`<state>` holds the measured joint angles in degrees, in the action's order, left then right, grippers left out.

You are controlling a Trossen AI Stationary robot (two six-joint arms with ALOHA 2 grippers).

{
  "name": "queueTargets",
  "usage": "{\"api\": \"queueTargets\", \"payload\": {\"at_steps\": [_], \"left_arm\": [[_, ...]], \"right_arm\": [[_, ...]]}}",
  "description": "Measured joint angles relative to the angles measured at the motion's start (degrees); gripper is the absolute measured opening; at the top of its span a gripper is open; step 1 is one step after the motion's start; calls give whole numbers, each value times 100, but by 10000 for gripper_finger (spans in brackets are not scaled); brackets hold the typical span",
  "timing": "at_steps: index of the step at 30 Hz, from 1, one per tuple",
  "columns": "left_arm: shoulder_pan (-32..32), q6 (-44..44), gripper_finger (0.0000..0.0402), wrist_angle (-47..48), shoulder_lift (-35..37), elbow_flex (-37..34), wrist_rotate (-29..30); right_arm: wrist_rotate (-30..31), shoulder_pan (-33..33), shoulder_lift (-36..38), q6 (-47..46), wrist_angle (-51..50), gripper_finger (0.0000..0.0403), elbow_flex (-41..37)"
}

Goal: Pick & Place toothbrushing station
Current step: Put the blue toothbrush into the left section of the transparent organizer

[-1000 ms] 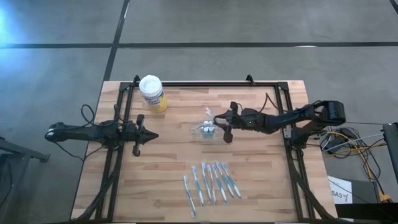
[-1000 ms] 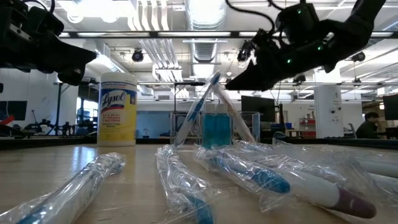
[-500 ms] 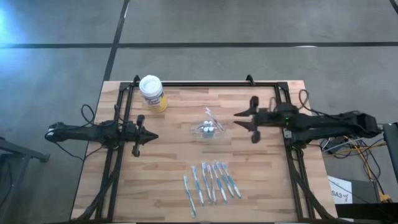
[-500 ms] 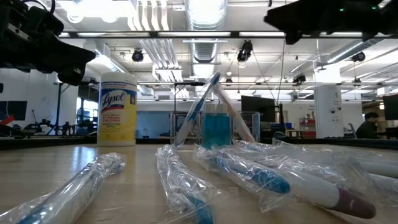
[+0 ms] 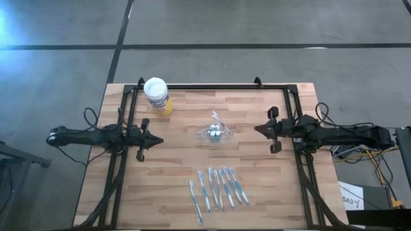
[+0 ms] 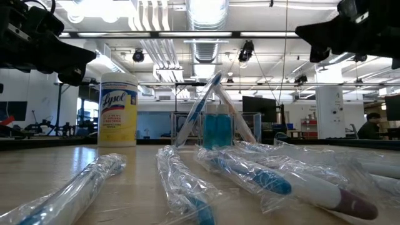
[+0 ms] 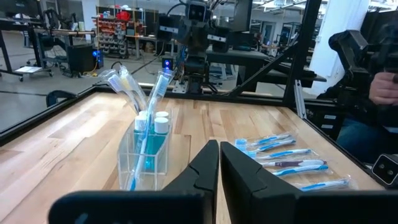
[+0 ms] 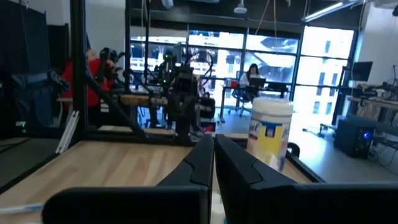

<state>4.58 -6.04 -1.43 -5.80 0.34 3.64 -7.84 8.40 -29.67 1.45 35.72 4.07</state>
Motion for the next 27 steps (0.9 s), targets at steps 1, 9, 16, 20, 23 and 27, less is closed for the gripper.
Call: {"api": "queueTargets", "payload": {"at_steps": [1, 9, 16, 20, 23, 27], "left_arm": [[0, 0, 21, 0, 0, 0, 0], [0, 0, 16, 2, 0, 0, 2], [0, 2, 21, 42, 0, 0, 0], [-1, 2, 20, 46, 0, 0, 0], [0, 2, 18, 48, 0, 0, 0], [0, 2, 21, 37, 0, 0, 0]], "right_arm": [[2, 2, 44, -24, -2, 10, -59], [22, 11, 346, -22, -5, 8, -352], [20, 11, 411, -2, -224, 8, -356], [20, 12, 411, -5, -296, 8, -356], [24, 11, 411, -94, -297, 8, -356], [24, 8, 411, -445, -1068, 8, -37]]}}
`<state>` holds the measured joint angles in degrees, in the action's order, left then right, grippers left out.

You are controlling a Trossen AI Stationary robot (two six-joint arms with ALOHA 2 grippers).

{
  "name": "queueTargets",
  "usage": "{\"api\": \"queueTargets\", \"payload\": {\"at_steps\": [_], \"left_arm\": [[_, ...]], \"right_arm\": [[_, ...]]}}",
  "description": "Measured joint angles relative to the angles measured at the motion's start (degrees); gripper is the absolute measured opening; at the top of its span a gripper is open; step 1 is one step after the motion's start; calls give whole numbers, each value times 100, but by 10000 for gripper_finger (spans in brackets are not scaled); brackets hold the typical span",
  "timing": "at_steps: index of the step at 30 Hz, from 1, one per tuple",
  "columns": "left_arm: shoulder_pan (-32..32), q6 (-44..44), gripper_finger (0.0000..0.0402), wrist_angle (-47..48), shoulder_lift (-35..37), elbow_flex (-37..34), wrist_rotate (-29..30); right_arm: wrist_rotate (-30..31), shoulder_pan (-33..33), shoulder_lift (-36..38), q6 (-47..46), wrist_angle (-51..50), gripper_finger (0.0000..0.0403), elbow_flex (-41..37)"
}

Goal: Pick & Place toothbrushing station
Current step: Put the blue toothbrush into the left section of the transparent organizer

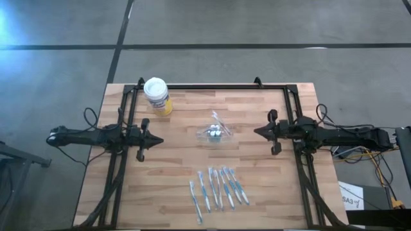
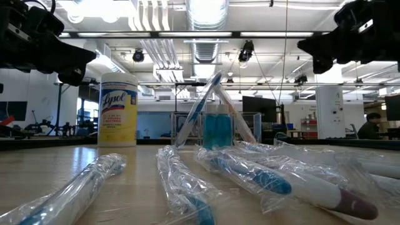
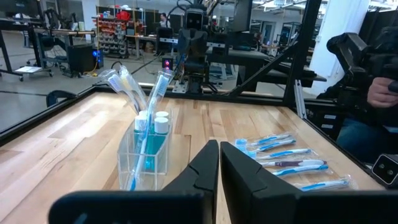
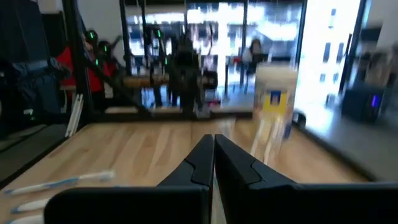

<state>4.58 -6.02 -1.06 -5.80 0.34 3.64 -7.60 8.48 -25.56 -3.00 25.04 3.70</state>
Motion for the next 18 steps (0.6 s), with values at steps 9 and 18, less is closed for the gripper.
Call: {"api": "queueTargets", "payload": {"at_steps": [9, 18], "left_arm": [[-1, 24, 13, -39, 2, 0, 4], [0, -16, 14, -31, 0, 0, -31]], "right_arm": [[779, -556, -685, -1137, -4219, 8, 2264], [2477, -2215, -2335, -2878, -5758, 8, 3636]]}}
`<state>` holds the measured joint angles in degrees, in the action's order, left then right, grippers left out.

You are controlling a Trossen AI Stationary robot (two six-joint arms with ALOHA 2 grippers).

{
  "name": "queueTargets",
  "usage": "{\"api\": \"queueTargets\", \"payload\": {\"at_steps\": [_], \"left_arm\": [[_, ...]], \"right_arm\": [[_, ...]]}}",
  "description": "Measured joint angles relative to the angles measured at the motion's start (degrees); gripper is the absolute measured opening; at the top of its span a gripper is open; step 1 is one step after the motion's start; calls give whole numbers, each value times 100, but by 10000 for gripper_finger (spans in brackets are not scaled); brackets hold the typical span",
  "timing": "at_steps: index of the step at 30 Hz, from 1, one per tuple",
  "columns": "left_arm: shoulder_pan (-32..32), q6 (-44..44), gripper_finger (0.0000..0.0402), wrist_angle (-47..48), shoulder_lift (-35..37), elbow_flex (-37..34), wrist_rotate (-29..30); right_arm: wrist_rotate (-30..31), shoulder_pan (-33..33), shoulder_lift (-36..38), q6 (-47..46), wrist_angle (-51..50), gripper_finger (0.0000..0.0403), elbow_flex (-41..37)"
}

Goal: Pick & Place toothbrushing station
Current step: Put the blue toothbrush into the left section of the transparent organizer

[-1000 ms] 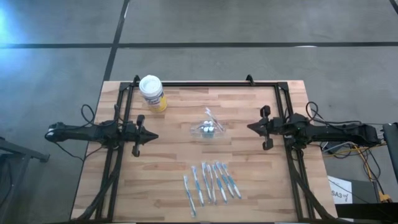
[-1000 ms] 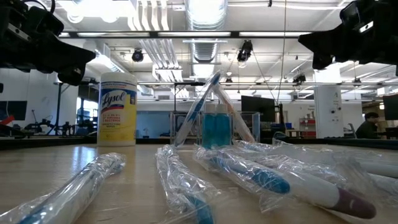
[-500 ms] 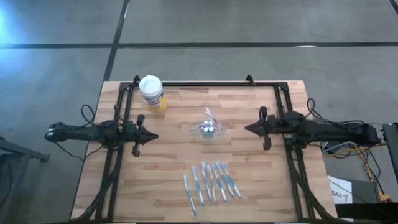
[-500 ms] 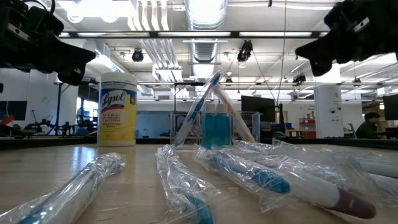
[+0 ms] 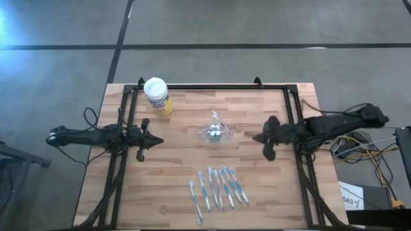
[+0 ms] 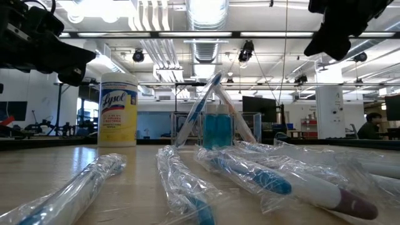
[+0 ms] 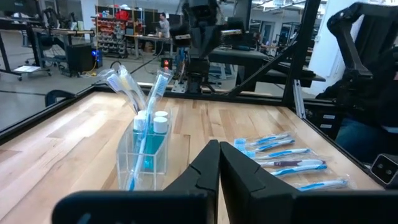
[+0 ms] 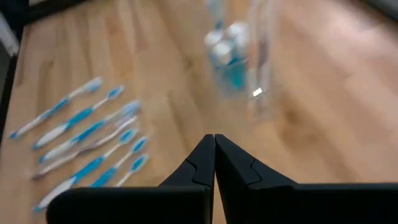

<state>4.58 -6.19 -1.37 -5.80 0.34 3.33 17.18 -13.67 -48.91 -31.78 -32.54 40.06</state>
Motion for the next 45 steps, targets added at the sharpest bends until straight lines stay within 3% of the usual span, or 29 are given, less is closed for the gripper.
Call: {"api": "queueTargets", "payload": {"at_steps": [6, 15, 22, 31, 45], "left_arm": [[0, -27, 13, 4, -2, 0, -124], [0, -35, 10, 1, -2, 0, -128], [0, -75, 15, 31, -2, 0, -148], [0, -10, 12, 44, -2, 0, -148], [0, 0, 13, 105, -4, 0, -405]], "right_arm": [[41, -643, -1244, -911, -32, 28, 515], [-521, -937, -3032, -1672, -305, 137, 1340], [-848, -1087, -4372, -2153, -675, 187, 2132], [-908, -1307, -5586, -2862, -1445, 201, 3149], [-1337, -1434, -6435, -3266, -1343, 201, 3375]]}}
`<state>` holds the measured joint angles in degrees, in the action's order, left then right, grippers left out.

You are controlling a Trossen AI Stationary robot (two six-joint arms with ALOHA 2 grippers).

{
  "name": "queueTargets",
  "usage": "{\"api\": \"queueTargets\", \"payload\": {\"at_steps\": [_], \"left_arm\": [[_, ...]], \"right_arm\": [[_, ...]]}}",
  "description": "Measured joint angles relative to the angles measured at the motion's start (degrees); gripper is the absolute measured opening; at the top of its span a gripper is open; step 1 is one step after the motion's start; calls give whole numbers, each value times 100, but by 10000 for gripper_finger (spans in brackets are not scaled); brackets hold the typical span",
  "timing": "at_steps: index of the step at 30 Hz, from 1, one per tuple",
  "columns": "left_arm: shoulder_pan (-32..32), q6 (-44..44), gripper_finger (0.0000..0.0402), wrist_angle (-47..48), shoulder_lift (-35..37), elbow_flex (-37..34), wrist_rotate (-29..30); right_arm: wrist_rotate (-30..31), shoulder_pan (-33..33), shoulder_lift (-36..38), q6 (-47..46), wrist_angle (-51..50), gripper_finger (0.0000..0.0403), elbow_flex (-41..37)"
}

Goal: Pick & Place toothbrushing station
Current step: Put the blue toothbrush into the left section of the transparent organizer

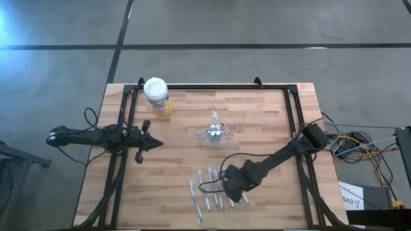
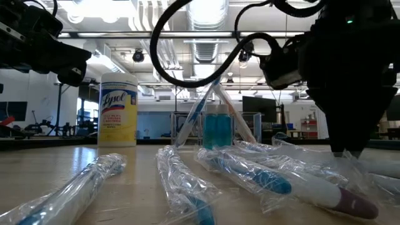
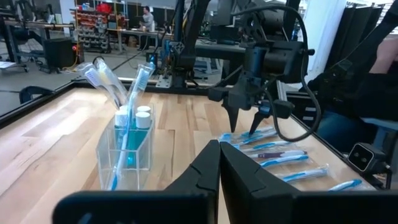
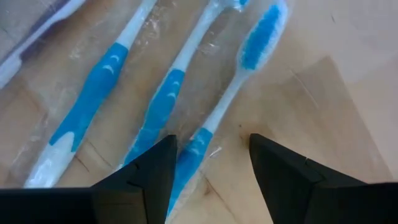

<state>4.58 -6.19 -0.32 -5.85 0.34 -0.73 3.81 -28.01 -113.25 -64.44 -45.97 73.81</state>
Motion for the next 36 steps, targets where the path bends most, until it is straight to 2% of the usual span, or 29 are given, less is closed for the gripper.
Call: {"api": "queueTargets", "payload": {"at_steps": [8, 11, 16, 23, 30, 34, 36], "left_arm": [[0, -1, 19, -2, -17, 0, -5], [0, -1, 16, -2, -22, 0, -7], [0, -4, 12, -2, -22, 0, -7], [0, -119, 14, -4, -22, 0, -14], [0, -184, 14, -37, -24, 0, -24], [0, -184, 18, -82, -28, 0, -27], [0, -182, 19, -92, -28, 0, -29]], "right_arm": [[-83, 2, -148, 326, -138, 193, 32], [-85, 2, -124, 539, -299, 167, 25], [1, -2, -30, 683, -552, 98, -5], [680, 0, 199, 1124, -685, 14, -29], [1374, 0, 803, 1534, -638, 8, -33], [2157, -69, 1421, 1903, -476, 8, -31], [2643, -102, 1746, 2305, -84, 8, -59]]}}
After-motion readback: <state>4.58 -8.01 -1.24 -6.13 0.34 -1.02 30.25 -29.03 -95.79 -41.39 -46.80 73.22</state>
